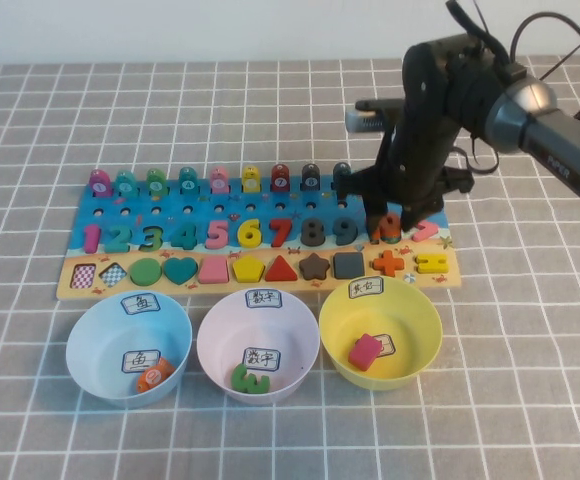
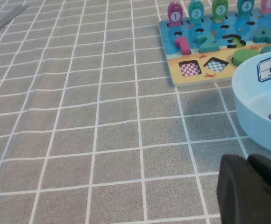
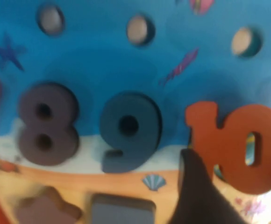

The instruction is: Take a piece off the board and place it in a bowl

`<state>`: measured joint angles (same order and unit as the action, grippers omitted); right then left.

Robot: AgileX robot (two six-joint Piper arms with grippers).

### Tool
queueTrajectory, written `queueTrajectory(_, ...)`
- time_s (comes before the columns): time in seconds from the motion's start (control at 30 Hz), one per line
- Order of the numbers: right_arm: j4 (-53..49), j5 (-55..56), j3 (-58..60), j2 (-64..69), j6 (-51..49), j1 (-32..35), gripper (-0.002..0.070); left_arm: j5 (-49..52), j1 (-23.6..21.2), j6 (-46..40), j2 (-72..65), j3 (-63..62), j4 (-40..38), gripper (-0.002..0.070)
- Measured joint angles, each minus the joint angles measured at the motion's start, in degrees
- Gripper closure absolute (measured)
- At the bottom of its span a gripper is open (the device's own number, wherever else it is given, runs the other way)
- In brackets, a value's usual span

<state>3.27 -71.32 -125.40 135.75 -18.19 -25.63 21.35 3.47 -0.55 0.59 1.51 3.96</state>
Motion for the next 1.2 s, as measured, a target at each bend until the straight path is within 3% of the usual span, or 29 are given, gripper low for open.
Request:
queueTrajectory(0.23, 0.00, 0.45, -5.12, 0.00, 0.00, 0.00, 0.0372, 0.00, 0.00, 0.00, 0.00, 0.00, 0.00, 0.0676)
queueTrajectory(0.7, 0.27, 0.34, -4.52, -6.57, 2.29, -2.92, 0.0374, 0.00, 0.00, 0.00, 0.00, 0.00, 0.00, 0.0675)
queueTrajectory(1.03, 3.30, 0.34, 14.64, -18.33, 7.35, -13.10, 0.0374, 0.00, 0.00, 0.00, 0.00, 0.00, 0.00, 0.0675)
queueTrajectory(1.2, 4.49, 0.34, 18.64, -21.13, 9.31, -18.29, 0.0375, 0.00, 0.00, 0.00, 0.00, 0.00, 0.00, 0.0675)
